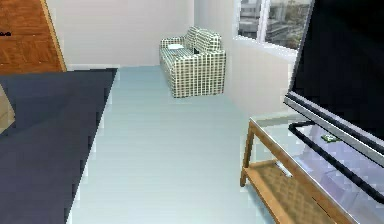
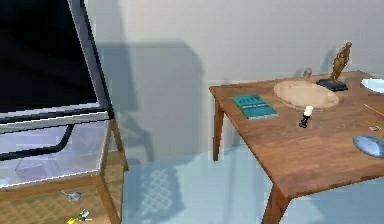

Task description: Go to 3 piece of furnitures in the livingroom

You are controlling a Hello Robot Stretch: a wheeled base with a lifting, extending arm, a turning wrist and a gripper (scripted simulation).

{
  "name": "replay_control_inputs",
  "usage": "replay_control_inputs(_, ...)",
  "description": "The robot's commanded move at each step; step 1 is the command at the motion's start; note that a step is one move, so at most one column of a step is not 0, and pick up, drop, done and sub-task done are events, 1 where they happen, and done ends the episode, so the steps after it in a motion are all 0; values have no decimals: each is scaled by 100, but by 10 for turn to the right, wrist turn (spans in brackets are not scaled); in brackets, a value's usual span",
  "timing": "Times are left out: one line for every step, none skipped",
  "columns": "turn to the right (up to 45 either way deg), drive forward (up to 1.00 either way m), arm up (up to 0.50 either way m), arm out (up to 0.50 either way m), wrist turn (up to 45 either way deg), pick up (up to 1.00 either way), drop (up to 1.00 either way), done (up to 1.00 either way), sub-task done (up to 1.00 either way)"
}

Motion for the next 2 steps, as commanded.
replay_control_inputs(-90, 0, 0, 0, 0, 0, 0, 0, 0)
replay_control_inputs(0, 100, 0, 0, 0, 0, 0, 0, 0)
